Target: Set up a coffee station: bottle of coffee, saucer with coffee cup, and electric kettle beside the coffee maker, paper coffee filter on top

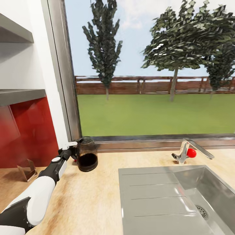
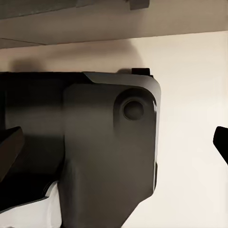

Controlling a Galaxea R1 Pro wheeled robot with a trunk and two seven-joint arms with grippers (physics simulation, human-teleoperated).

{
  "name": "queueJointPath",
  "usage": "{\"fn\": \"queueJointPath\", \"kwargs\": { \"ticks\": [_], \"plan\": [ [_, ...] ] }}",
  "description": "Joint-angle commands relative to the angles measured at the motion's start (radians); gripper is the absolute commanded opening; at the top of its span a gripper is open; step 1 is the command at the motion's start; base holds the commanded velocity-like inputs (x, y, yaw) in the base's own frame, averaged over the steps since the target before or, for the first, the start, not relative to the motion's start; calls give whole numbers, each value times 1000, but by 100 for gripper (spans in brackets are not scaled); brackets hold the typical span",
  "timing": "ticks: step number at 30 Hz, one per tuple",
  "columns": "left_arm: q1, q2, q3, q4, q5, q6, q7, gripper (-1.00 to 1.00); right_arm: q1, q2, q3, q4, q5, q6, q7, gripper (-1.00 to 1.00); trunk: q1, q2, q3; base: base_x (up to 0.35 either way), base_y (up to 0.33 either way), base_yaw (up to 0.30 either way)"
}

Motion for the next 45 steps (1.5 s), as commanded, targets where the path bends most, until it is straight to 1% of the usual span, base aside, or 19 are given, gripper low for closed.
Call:
{"fn": "queueJointPath", "kwargs": {
  "ticks": [1,23,25,26,29,36,45],
  "plan": [
    [-1,-1,8,1,-10,-5,-7,100,0,0,8,-1,-9,2,2,100,0,0,0,4,0,0],
    [0,0,8,-4,-10,-7,-7,100,0,0,8,-1,-7,4,2,100,0,0,-31,0,0,59],
    [-1,0,7,-6,-10,-14,-7,100,0,0,8,-1,-7,4,2,100,0,0,-34,0,0,68],
    [0,2,6,-7,-11,-56,-7,100,0,-1,8,-1,-7,4,2,100,0,0,-35,0,0,68],
    [-1,2,4,-4,-13,-91,-7,100,0,-1,8,-1,-7,4,2,100,0,0,-40,0,0,68],
    [-2,1,2,-1,-12,-114,-8,100,0,-1,8,-1,-7,4,2,100,0,0,-51,0,0,68],
    [-2,-1,1,0,-11,-118,-9,100,0,-2,8,-1,-7,4,2,100,0,0,-64,0,0,68]
  ]
}}
